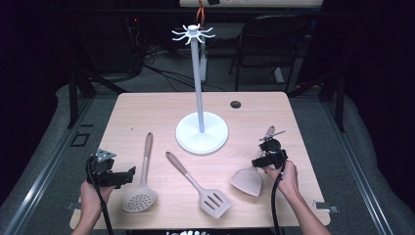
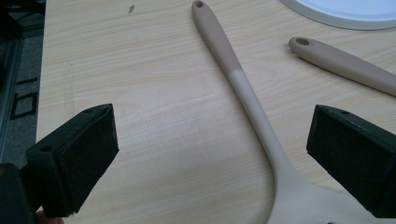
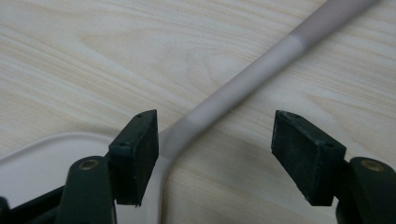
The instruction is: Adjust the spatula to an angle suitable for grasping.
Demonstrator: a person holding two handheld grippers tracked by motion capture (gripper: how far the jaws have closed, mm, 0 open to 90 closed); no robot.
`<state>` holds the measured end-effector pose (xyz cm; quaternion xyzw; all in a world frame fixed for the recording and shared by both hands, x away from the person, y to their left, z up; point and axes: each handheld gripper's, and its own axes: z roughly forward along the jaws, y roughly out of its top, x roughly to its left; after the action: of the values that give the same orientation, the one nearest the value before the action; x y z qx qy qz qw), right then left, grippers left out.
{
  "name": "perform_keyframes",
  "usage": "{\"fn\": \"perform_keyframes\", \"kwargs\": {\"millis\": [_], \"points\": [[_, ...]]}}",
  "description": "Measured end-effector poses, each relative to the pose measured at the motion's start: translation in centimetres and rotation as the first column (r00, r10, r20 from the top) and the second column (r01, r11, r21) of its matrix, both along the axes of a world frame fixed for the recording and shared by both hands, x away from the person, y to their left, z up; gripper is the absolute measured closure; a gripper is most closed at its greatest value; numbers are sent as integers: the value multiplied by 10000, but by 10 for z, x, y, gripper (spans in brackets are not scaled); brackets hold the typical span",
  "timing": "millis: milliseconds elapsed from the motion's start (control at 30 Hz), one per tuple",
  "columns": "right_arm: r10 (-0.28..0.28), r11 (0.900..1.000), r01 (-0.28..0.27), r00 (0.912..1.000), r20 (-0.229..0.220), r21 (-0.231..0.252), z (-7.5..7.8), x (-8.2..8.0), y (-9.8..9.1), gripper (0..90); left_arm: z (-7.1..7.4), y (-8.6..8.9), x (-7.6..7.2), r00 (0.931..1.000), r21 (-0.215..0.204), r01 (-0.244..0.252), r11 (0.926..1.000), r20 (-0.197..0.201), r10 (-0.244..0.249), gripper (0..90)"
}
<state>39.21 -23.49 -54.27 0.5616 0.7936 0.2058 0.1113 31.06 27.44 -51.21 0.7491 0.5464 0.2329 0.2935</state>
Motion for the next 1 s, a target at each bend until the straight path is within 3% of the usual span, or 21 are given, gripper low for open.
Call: {"fn": "perform_keyframes", "kwargs": {"millis": [300,433,700,1000], "points": [[22,10000,-22,10000,-56,-18,-2,5,7,396,-1,-2,0,10000,120,6,9999,-13,-6,17],[113,9995,-115,9999,-74,-280,-4,6,13,437,0,-4,-1,10000,213,89,9997,12,-89,18],[-85,10000,85,9999,71,-30,-6,5,13,465,0,-7,-1,9999,222,166,9996,22,-166,18],[236,9995,-238,9996,-123,-187,-3,5,15,518,0,-4,-2,9999,171,98,9998,78,-99,21]]}}
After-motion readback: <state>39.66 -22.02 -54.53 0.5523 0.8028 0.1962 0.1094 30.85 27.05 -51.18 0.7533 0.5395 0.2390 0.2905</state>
